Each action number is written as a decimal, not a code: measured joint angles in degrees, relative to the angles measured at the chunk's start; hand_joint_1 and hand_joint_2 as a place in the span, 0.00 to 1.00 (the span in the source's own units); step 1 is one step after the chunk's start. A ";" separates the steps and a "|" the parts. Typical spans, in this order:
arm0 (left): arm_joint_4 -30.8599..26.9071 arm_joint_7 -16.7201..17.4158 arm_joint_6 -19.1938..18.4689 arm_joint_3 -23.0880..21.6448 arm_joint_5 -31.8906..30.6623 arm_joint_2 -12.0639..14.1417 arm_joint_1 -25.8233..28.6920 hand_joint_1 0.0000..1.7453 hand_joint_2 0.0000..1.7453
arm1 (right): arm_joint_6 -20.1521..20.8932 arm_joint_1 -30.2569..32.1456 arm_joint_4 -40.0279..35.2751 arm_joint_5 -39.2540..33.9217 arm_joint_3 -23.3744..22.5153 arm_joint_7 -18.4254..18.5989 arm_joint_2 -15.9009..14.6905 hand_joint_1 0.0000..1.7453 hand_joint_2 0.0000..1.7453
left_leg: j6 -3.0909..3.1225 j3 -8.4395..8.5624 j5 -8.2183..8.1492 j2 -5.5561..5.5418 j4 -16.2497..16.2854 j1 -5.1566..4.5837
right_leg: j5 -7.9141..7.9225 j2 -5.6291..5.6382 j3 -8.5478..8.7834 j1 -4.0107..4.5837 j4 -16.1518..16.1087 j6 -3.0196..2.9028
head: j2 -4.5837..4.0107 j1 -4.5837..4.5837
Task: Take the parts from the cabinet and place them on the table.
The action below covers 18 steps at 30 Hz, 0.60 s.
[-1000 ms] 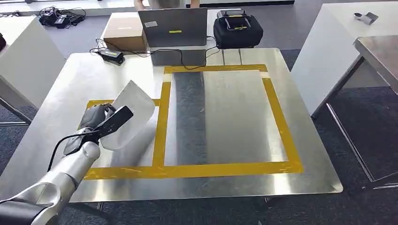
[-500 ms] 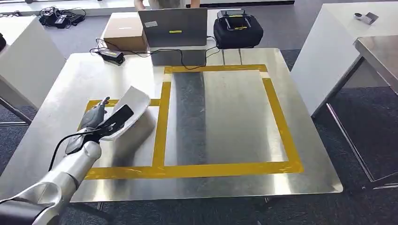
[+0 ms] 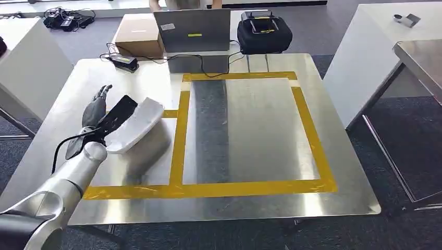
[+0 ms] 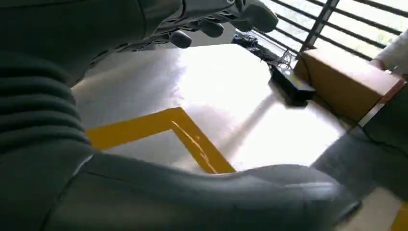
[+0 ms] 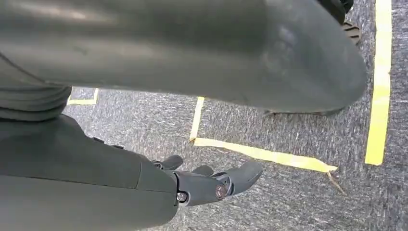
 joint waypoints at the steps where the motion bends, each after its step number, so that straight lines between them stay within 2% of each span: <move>1: -0.61 -1.30 -0.06 0.39 0.89 0.00 -0.52 0.00 0.00 | 0.00 0.00 0.00 -0.02 -0.02 0.00 0.00 0.00 0.00 | 0.00 0.00 0.00 0.00 0.00 0.00 | 0.00 0.00 0.00 0.00 0.00 0.00 | 0.00 0.00; 4: -2.77 -2.79 -1.26 1.18 2.59 0.00 -1.96 0.00 0.00 | 0.06 0.00 0.00 0.19 -0.02 0.39 0.00 0.00 0.00 | 0.10 -0.08 -0.10 -0.01 0.21 -0.10 | 0.08 0.01 0.05 -0.12 -0.13 0.12 | 0.00 0.00; 5: -3.45 -3.06 -1.90 1.20 2.84 0.02 -2.35 0.00 0.00 | 0.09 0.01 0.00 0.24 -0.02 0.53 0.04 0.00 0.00 | 0.43 -0.11 -0.28 -0.03 0.37 -0.30 | 0.10 -0.03 0.05 -0.17 -0.12 0.31 | 0.00 -0.02; 9: -7.35 -3.73 -4.59 1.07 3.71 0.09 -2.82 0.00 0.00 | 0.09 -0.04 0.00 -0.20 -0.26 0.37 0.11 0.00 0.00 | 0.96 -0.05 -0.11 -0.05 0.50 -0.50 | 0.35 0.00 0.28 -0.32 -0.28 0.82 | 0.00 0.00; 10: -8.52 -3.82 -4.98 0.92 4.02 0.07 -2.88 0.00 0.00 | 0.09 -0.04 0.00 -0.35 -0.55 0.15 0.11 0.00 0.00 | 1.30 0.18 0.40 0.08 -0.32 -0.12 | 0.47 0.07 0.34 -0.07 -0.41 1.09 | 0.00 -0.02; 11: -9.42 -3.78 -5.03 0.70 4.13 -0.18 -2.90 0.00 0.00 | 0.04 -0.02 0.00 -0.59 -0.70 0.04 0.09 0.00 0.00 | 1.47 0.52 0.90 0.43 -1.04 0.27 | -0.32 0.00 0.26 -0.25 0.11 1.22 | 0.00 0.00; 12: -10.37 -3.62 -5.27 0.18 4.30 -0.37 -3.05 0.00 0.00 | 0.00 -0.02 0.00 -0.85 -0.87 0.00 0.07 0.00 0.00 | 1.83 0.53 1.19 0.43 -1.37 0.35 | -2.08 -0.05 -0.47 -0.08 1.78 1.49 | 0.00 0.19; 13: -11.04 -3.36 -5.38 -0.31 4.59 -0.42 -3.18 0.00 0.00 | -0.07 -0.01 0.00 -1.03 -1.01 0.02 0.09 0.00 0.00 | 1.90 0.37 1.29 0.56 -1.41 0.40 | -4.74 -0.06 -2.07 -0.17 5.66 1.78 | 0.00 0.24; 14: -11.73 -2.99 -5.44 -0.94 4.70 -0.68 -3.16 0.00 0.00 | -0.15 0.07 0.00 -1.18 -1.09 0.09 0.09 0.00 0.00 | 1.96 0.15 1.33 0.63 -1.33 0.40 | -7.50 -0.07 -4.23 -0.42 11.13 2.09 | 0.00 0.24; 15: -12.11 -2.79 -5.57 -1.49 4.87 -1.01 -3.12 0.00 0.00 | -0.26 0.10 0.00 -1.38 -1.20 0.22 0.09 0.00 0.00 | 1.93 -0.11 1.36 0.64 -1.17 0.41 | -9.09 -0.07 -5.85 -0.58 15.22 2.33 | 0.00 0.22; 16: -12.43 -2.53 -5.77 -2.01 5.26 -1.35 -3.06 0.00 0.00 | -0.28 0.11 0.00 -1.51 -1.40 0.28 0.09 0.00 0.00 | 1.83 -0.37 1.44 0.63 -0.98 0.47 | -9.48 -0.07 -6.56 -0.71 17.26 2.51 | 0.00 0.26; 17: -12.78 -2.27 -5.99 -2.53 5.37 -1.66 -2.95 0.00 0.00 | -0.35 0.07 0.00 -1.83 -1.64 0.37 0.09 0.00 0.00 | 1.65 -0.73 1.54 0.62 -0.69 0.64 | -8.54 -0.08 -6.02 -0.89 16.71 2.71 | 0.00 0.24; 18: -13.09 -2.09 -6.01 -2.98 5.66 -1.95 -2.93 0.00 0.00 | -0.50 0.04 0.00 -2.08 -1.90 0.39 0.07 0.00 0.00 | 1.44 -1.09 1.66 0.62 -0.39 0.84 | -6.80 -0.10 -4.33 -1.07 13.71 2.97 | 0.00 0.24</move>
